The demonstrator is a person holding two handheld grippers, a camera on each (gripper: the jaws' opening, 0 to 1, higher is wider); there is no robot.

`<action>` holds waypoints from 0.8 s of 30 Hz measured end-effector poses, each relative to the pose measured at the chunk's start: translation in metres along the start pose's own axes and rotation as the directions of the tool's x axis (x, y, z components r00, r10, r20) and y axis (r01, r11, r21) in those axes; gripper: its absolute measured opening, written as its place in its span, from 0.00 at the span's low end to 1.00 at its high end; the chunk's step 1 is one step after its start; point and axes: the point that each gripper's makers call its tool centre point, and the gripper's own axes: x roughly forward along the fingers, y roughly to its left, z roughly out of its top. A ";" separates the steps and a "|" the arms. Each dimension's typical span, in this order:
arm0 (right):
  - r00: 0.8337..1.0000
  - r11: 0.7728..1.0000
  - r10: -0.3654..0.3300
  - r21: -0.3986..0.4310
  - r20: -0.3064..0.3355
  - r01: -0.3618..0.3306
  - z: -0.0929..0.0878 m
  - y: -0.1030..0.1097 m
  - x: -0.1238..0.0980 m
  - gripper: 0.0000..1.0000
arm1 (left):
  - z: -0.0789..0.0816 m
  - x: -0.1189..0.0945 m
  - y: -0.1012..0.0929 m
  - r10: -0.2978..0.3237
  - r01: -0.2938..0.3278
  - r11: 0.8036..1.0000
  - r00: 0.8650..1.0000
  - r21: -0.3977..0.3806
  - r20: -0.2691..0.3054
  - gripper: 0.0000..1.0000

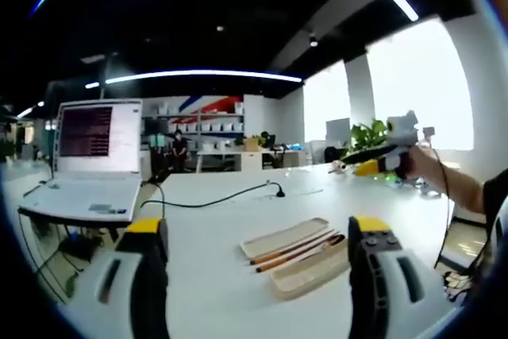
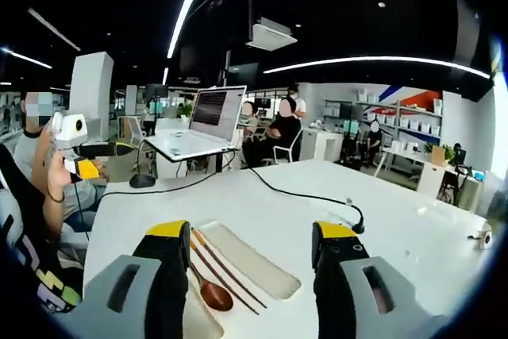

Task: Arrange the utensils inside the cutlery case until each visible utensil rests in its matching compartment.

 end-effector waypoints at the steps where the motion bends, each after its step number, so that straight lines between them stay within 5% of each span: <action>1: 1.000 0.999 0.003 -0.036 -0.012 -0.004 -0.002 0.002 0.004 0.65 | -0.001 0.000 0.001 0.003 -0.003 1.000 1.000 0.004 -0.003 1.00; 8: 0.999 0.959 -0.004 -0.284 -0.051 -0.010 -0.005 0.019 0.027 0.65 | -0.005 0.004 -0.004 -0.012 0.012 1.000 1.000 0.019 -0.018 0.98; 13: 0.988 0.938 0.092 -0.323 -0.122 -0.127 -0.018 0.042 0.047 0.62 | -0.008 0.005 -0.011 -0.038 0.039 0.999 0.999 0.020 -0.025 0.98; 17: 0.966 0.909 0.168 -0.347 -0.199 -0.229 -0.032 0.058 0.060 0.46 | -0.007 0.005 -0.012 -0.042 0.043 0.999 0.999 0.018 -0.024 0.98; 24: 0.939 0.897 0.202 -0.333 -0.277 -0.291 -0.049 0.054 0.080 0.43 | -0.005 0.005 -0.010 -0.047 0.047 0.999 0.999 0.008 -0.015 0.98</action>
